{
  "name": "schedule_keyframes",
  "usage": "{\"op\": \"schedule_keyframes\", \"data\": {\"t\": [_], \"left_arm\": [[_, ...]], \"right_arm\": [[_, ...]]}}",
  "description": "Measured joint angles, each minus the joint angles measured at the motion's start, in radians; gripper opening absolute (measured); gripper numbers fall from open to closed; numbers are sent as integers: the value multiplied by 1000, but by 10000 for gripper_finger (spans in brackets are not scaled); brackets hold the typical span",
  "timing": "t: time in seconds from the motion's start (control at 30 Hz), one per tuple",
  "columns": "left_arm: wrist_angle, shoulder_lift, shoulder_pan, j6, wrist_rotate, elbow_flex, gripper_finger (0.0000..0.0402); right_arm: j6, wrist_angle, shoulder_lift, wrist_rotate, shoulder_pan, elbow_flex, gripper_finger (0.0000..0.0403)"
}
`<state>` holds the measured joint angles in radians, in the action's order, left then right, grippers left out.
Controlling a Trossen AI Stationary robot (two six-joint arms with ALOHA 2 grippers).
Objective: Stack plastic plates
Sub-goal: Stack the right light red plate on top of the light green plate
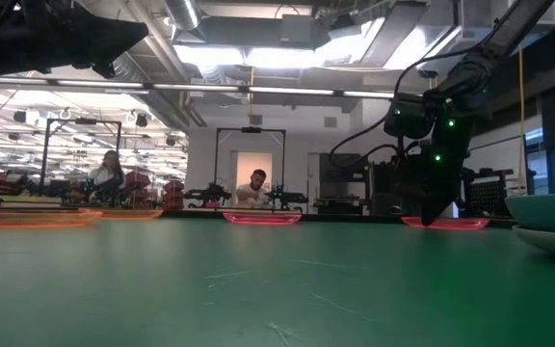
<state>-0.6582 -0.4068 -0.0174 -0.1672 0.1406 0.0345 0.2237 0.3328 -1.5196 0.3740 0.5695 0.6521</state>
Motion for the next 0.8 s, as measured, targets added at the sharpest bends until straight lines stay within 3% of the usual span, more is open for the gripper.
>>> {"op": "schedule_keyframes", "data": {"t": [0.27,0.6,0.8], "left_arm": [[0,0,0,0,0,0,3],[0,0,0,1,0,0,3],[0,0,0,1,0,0,3]], "right_arm": [[-15,169,99,7,-126,86,3],[159,510,234,-4,-374,230,2],[337,702,250,-134,-555,349,2]]}}
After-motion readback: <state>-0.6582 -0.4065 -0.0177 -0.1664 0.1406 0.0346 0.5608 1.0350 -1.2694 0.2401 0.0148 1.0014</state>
